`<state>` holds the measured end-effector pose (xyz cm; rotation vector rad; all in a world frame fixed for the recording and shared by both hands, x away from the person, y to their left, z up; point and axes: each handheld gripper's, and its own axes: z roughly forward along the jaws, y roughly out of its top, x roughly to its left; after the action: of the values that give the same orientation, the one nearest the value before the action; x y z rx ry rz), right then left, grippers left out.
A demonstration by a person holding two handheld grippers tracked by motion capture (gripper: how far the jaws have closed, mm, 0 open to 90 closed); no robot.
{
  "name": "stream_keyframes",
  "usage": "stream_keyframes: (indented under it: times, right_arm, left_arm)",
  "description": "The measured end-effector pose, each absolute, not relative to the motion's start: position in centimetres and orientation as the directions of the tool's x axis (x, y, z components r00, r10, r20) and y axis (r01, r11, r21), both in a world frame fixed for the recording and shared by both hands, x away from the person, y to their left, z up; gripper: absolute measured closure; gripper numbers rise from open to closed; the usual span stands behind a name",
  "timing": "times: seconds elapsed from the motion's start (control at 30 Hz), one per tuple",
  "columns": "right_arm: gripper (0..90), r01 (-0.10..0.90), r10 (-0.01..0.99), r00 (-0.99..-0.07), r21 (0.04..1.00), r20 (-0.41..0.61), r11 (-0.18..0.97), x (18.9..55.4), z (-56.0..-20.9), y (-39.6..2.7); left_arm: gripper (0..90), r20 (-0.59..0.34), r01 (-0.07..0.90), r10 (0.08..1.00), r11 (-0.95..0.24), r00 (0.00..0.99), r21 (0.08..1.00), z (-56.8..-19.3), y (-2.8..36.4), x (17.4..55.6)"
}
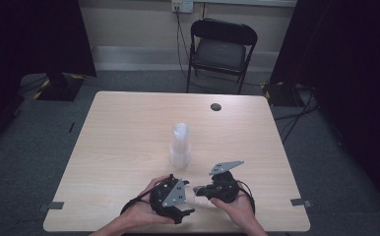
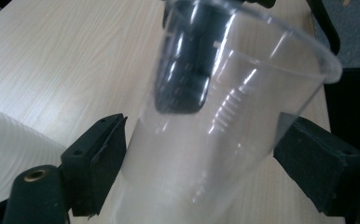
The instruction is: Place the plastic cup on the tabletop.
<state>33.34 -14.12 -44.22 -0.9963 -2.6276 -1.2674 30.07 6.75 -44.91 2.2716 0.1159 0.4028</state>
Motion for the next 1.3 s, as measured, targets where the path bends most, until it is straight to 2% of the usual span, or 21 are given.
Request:
stream_keyframes:
  times: [0.4, 0.83, 0.9, 1.3]
  right_arm:
    - [88.5, 0.654, 0.555, -0.731, 0.640, 0.397, 0.404, 33.6, -44.7, -13.4]
    - [87.8, 0.681, 0.573, -0.707, 0.616, 0.414, 0.395, 33.6, -45.0, -13.0]
    - [87.8, 0.683, 0.569, -0.708, 0.611, 0.419, 0.400, 33.6, -45.0, -13.0]
    - [86.6, 0.690, 0.576, -0.704, 0.589, 0.414, 0.420, 33.5, -45.1, -12.5]
  left_arm:
    - [21.0, 0.254, -0.047, 0.233, -0.645, 0.939, 0.763, -44.7, 6.4, 29.6]
    - [21.7, 0.257, -0.055, 0.229, -0.636, 0.939, 0.770, -44.4, 6.0, 29.4]
    - [23.6, 0.231, -0.036, 0.240, -0.616, 0.943, 0.787, -44.4, 5.8, 29.4]
    - [24.2, 0.207, -0.012, 0.249, -0.610, 0.946, 0.792, -44.3, 5.8, 29.4]
